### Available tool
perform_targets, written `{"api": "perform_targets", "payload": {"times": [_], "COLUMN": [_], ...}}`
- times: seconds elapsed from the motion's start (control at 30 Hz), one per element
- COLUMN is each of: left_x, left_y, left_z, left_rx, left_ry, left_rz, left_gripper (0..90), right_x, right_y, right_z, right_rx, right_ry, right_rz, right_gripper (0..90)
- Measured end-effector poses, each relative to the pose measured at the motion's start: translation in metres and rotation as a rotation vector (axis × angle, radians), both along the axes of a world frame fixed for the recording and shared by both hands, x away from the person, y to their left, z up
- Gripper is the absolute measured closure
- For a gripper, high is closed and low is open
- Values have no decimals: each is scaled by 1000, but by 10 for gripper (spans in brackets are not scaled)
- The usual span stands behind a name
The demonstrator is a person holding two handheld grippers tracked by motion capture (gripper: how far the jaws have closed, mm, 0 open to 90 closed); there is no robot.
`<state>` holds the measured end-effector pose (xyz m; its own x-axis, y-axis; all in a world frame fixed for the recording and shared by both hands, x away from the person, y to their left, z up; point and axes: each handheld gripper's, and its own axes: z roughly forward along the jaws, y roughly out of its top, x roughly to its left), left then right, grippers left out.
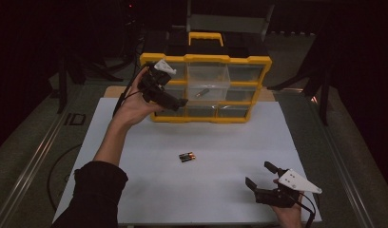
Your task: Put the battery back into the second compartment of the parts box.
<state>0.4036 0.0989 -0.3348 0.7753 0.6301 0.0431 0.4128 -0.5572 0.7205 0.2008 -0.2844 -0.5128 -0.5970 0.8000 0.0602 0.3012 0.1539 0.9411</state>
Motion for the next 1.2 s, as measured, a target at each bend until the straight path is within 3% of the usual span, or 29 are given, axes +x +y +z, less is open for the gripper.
{"api": "perform_targets", "payload": {"times": [0.43, 0.93, 1.2], "left_x": [-12, -19, -22], "left_y": [-6, -14, -15], "left_z": [-53, -105, -123], "left_rx": [64, 92, 104], "left_ry": [68, 141, 167], "left_rz": [-40, -70, -84], "left_gripper": [18, 30, 40], "right_x": [0, 0, 0], "right_y": [1, 0, 1], "right_z": [0, 0, 0], "right_rx": [-2, 0, -2], "right_ry": [2, -1, 1], "right_rz": [3, 6, 8], "right_gripper": [82, 82, 82]}}
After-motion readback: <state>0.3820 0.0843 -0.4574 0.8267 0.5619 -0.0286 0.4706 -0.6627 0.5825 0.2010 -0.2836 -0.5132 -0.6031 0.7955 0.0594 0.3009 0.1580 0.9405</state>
